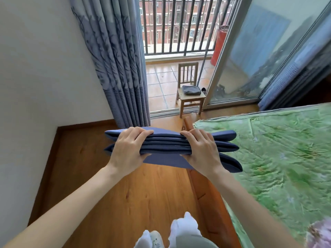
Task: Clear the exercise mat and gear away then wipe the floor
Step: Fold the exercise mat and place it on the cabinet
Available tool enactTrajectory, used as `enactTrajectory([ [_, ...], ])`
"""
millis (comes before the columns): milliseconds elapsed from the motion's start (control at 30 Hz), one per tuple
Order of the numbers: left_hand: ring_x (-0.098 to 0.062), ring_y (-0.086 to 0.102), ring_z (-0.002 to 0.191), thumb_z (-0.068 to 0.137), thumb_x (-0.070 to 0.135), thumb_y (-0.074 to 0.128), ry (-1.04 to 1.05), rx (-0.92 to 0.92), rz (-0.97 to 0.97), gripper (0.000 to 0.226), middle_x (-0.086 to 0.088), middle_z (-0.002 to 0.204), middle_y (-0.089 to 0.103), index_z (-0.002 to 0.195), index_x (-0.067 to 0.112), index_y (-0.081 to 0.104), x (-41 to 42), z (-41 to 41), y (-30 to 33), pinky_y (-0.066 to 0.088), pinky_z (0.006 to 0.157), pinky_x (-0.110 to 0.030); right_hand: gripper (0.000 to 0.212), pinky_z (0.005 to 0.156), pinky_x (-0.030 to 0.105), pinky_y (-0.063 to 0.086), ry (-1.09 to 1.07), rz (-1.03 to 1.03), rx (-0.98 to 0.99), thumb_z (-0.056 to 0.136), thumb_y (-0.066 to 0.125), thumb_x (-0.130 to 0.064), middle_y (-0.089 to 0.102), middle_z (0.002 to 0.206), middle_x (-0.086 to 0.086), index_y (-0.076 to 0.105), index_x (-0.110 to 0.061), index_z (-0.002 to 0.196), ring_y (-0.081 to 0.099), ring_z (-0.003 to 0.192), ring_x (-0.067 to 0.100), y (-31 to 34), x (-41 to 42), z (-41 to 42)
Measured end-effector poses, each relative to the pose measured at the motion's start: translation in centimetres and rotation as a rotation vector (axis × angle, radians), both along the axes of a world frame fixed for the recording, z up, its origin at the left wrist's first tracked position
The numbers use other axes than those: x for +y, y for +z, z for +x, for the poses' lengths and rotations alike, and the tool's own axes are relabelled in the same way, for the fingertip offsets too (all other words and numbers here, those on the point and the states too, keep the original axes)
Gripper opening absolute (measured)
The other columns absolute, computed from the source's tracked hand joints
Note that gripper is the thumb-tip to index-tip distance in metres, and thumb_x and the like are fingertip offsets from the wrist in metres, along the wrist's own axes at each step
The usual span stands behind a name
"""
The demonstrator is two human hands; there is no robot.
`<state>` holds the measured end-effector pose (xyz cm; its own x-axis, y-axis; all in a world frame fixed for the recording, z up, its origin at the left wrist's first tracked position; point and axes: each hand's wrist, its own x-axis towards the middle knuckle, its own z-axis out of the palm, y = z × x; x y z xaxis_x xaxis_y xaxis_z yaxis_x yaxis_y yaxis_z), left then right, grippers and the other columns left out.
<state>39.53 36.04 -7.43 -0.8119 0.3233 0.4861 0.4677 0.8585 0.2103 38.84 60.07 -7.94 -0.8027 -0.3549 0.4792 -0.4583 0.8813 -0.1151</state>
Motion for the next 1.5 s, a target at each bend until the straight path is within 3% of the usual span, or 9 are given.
enactTrajectory([
  [167, -0.028, 0.058, 0.094, 0.057, 0.020, 0.088, -0.027, 0.003, 0.002, 0.064, -0.008, 0.103, 0.064, 0.114, 0.010, 0.061, 0.8, -6.5, -1.1, 0.047, 0.090, -0.042, 0.063, 0.085, 0.030, 0.033, -0.048, 0.022, -0.007, 0.054, 0.086, -0.026, 0.062, 0.096, 0.003, 0.062, -0.014, 0.111, 0.058, 0.089, 0.027, -0.4, 0.7, -5.7],
  [333, -0.021, 0.051, 0.096, 0.058, 0.022, 0.087, -0.054, 0.012, -0.014, 0.064, -0.005, 0.101, 0.062, 0.114, 0.013, 0.060, 2.2, -14.5, -1.9, 0.046, 0.090, -0.040, 0.062, 0.086, 0.031, 0.035, -0.052, -0.002, -0.005, 0.055, 0.086, -0.025, 0.062, 0.096, 0.003, 0.061, -0.013, 0.111, 0.058, 0.089, 0.027, -1.6, 2.4, -13.2],
  [700, -0.026, 0.059, 0.093, 0.054, 0.024, 0.089, -0.131, -0.053, -0.057, 0.068, -0.002, 0.101, 0.061, 0.115, 0.014, 0.060, 8.2, -34.3, -2.7, 0.048, 0.089, -0.042, 0.061, 0.083, 0.031, 0.036, -0.101, -0.027, -0.055, 0.054, 0.084, -0.025, 0.061, 0.093, 0.002, 0.060, -0.014, 0.109, 0.056, 0.086, 0.026, -3.3, 8.5, -32.0],
  [900, -0.020, 0.050, 0.095, 0.055, 0.025, 0.088, -0.169, -0.035, -0.038, 0.067, 0.000, 0.100, 0.060, 0.115, 0.016, 0.059, 10.9, -42.8, -3.4, 0.040, 0.090, -0.034, 0.060, 0.084, 0.031, 0.035, -0.137, -0.013, -0.088, 0.053, 0.083, -0.022, 0.061, 0.094, 0.003, 0.059, -0.015, 0.108, 0.056, 0.087, 0.026, -3.1, 11.1, -39.3],
  [1333, -0.017, 0.045, 0.093, 0.058, 0.031, 0.085, -0.577, -0.059, -0.040, 0.066, 0.000, 0.099, 0.059, 0.114, 0.019, 0.053, 16.7, -67.1, -6.5, 0.034, 0.085, -0.028, 0.066, 0.084, 0.028, 0.036, -0.475, -0.073, -0.154, 0.051, 0.086, -0.027, 0.059, 0.093, -0.001, 0.057, -0.017, 0.110, 0.055, 0.086, 0.022, -5.9, 14.2, -55.1],
  [1500, -0.018, 0.046, 0.093, 0.064, 0.035, 0.077, -0.734, -0.042, -0.098, 0.059, 0.000, 0.099, 0.058, 0.115, 0.019, 0.053, 18.1, -78.4, -5.3, 0.034, 0.085, -0.029, 0.063, 0.078, 0.034, 0.050, -0.612, -0.107, -0.151, 0.052, 0.085, -0.028, 0.058, 0.092, -0.001, 0.059, -0.017, 0.108, 0.056, 0.083, 0.022, -4.8, 13.6, -62.7],
])
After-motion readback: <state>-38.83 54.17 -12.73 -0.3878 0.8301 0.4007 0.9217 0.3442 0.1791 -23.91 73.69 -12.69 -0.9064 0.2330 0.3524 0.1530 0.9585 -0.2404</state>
